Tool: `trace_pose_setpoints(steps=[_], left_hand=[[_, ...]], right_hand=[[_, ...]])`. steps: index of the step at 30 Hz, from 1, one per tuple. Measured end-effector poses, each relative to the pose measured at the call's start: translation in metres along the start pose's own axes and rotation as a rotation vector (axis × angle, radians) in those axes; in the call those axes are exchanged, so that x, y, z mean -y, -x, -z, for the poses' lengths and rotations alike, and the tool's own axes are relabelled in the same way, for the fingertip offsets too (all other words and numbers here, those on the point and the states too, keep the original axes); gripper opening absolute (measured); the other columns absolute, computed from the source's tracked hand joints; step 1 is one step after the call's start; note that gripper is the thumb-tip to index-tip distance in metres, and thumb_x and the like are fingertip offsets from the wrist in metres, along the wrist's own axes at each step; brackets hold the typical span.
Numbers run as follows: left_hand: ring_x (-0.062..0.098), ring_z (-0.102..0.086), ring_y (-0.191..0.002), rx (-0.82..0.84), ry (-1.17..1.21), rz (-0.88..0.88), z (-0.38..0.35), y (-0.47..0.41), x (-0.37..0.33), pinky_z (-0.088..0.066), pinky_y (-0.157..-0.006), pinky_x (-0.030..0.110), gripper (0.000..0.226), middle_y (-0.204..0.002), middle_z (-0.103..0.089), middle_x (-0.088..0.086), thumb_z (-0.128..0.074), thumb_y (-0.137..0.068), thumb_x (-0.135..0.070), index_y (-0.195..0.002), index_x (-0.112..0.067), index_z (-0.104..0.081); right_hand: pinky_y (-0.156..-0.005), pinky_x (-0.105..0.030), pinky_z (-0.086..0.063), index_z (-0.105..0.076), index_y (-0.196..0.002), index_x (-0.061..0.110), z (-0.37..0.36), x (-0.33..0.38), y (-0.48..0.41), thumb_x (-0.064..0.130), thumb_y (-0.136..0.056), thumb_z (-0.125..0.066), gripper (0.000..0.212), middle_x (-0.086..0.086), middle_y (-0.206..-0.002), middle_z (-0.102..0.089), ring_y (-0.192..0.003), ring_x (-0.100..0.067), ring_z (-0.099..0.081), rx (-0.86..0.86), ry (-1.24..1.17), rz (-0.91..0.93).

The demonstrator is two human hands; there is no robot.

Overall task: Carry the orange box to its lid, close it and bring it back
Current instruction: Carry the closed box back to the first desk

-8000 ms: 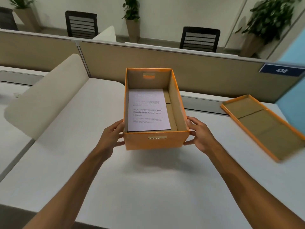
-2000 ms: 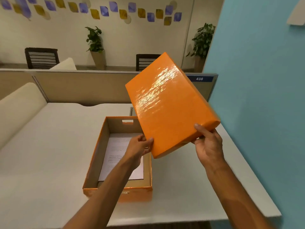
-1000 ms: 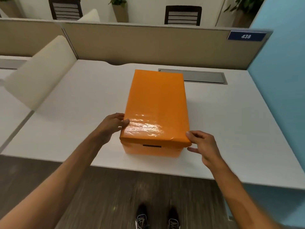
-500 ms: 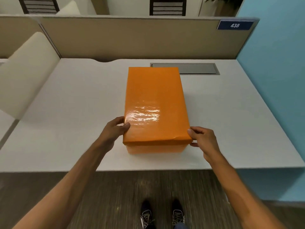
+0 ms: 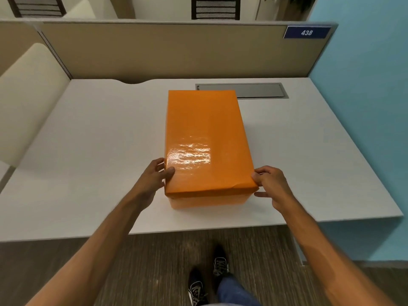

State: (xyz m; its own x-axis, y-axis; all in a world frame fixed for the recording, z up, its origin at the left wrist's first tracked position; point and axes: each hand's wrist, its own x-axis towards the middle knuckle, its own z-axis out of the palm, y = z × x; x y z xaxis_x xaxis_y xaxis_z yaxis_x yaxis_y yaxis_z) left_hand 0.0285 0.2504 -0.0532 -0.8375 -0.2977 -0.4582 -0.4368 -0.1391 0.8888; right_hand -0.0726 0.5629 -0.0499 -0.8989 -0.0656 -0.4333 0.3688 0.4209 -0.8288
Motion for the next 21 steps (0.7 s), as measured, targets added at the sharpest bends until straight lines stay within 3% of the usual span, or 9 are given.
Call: trace_pose_setpoints(steps=[3,5,8,12,16,21], left_hand=[[0.029,-0.049,-0.130,-0.016,0.039,0.014,0.001,-0.013,-0.009,-0.040,-0.108,0.052,0.062,-0.146,-0.048,0.002,-0.063,-0.093,-0.019,-0.149,-0.021,-0.034],[0.024,-0.054,-0.122,-0.014,0.015,-0.022,-0.001,-0.021,-0.020,-0.043,-0.102,0.050,0.054,-0.138,-0.055,-0.004,-0.063,-0.093,-0.029,-0.143,-0.026,-0.042],[0.017,-0.061,-0.110,-0.059,-0.048,-0.084,-0.006,-0.035,-0.039,-0.045,-0.095,0.047,0.039,-0.118,-0.063,-0.014,-0.059,-0.092,-0.046,-0.128,-0.031,-0.053],[0.024,-0.059,-0.112,-0.151,-0.061,-0.105,-0.008,-0.065,-0.058,-0.046,-0.093,0.045,0.033,-0.114,-0.064,-0.007,-0.054,-0.095,-0.048,-0.119,-0.026,-0.059],[0.021,-0.067,-0.101,-0.227,-0.063,-0.106,-0.006,-0.081,-0.058,-0.054,-0.074,0.033,0.047,-0.100,-0.070,-0.010,-0.061,-0.091,-0.047,-0.128,-0.018,-0.063],[0.025,-0.070,-0.102,-0.283,-0.099,-0.133,-0.004,-0.088,-0.048,-0.056,-0.092,0.047,0.058,-0.116,-0.073,0.006,-0.069,-0.085,-0.047,-0.130,-0.012,-0.064]], right_hand=[[-0.092,-0.053,-0.054,-0.060,-0.123,0.017,0.003,0.011,-0.012,0.019,-0.093,-0.062,0.029,-0.008,-0.121,-0.064,-0.108,-0.029,-0.062,0.061,-0.042,0.013],[-0.095,-0.052,-0.052,-0.057,-0.130,0.018,0.002,0.022,-0.025,0.028,-0.092,-0.067,0.041,-0.005,-0.124,-0.063,-0.111,-0.027,-0.061,0.088,-0.072,0.063],[-0.088,-0.045,-0.053,-0.055,-0.135,0.017,-0.004,0.044,-0.050,0.039,-0.090,-0.068,0.052,-0.002,-0.123,-0.063,-0.110,-0.024,-0.061,0.120,-0.081,0.129],[-0.081,-0.042,-0.055,-0.057,-0.133,0.017,-0.012,0.069,-0.086,0.042,-0.096,-0.059,0.045,-0.004,-0.122,-0.065,-0.107,-0.025,-0.063,0.098,-0.079,0.169],[-0.086,-0.052,-0.057,-0.062,-0.129,0.019,-0.015,0.076,-0.107,0.042,-0.095,-0.061,0.041,-0.004,-0.118,-0.068,-0.107,-0.029,-0.065,0.096,-0.139,0.108],[-0.074,-0.041,-0.056,-0.062,-0.130,0.019,-0.018,0.070,-0.116,0.040,-0.096,-0.060,0.040,-0.003,-0.119,-0.068,-0.104,-0.025,-0.066,0.100,-0.152,0.093]])
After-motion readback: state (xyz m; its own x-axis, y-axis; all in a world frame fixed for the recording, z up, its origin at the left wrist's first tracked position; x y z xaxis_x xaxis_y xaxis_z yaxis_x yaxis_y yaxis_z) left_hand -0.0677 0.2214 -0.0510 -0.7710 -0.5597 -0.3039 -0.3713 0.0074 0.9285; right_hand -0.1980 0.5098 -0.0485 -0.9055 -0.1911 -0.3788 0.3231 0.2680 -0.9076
